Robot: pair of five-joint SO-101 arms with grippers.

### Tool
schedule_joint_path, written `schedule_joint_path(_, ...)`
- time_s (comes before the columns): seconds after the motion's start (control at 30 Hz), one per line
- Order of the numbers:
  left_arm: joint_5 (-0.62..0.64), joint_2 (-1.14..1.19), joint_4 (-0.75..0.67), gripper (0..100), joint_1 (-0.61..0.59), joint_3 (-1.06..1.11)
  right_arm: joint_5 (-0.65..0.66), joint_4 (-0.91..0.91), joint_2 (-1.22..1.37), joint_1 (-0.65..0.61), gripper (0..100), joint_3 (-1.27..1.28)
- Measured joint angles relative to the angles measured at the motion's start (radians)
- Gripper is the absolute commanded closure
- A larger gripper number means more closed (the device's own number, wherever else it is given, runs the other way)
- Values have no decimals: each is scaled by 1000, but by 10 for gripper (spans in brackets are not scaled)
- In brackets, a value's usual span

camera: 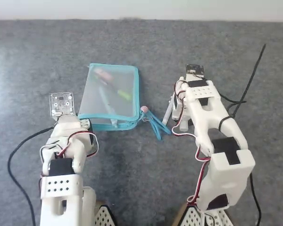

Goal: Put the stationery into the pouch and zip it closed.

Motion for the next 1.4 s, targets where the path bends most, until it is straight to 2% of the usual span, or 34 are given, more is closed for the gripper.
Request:
schedule_joint_path(0.13, 0, 0, -12, 988, 2, 18, 107, 112, -92, 44, 991, -3)
schedule_joint_path(0.3, -2, 0, -31, 988, 89, 52, 348, 278, -338, 17, 991, -3)
schedule_joint_path(0.4, -2, 0, -31, 988, 140, 58, 457, 404, -497, -78, 991, -3)
schedule_joint_path(0.6, -2, 0, -31, 988, 169, 58, 531, 551, -717, -356, 991, -3)
schedule_joint_path(0.7, -2, 0, -31, 988, 169, 58, 542, 568, -726, -486, 991, -3)
schedule_joint_path(0.8, -2, 0, -31, 988, 169, 58, 546, 569, -692, -540, 991, -5)
schedule_joint_path(0.93, -2, 0, -31, 988, 169, 58, 526, 543, -548, -542, 991, -37)
schedule_joint_path(1.4, -2, 0, -31, 988, 172, 58, 350, 535, -78, -548, 991, -468)
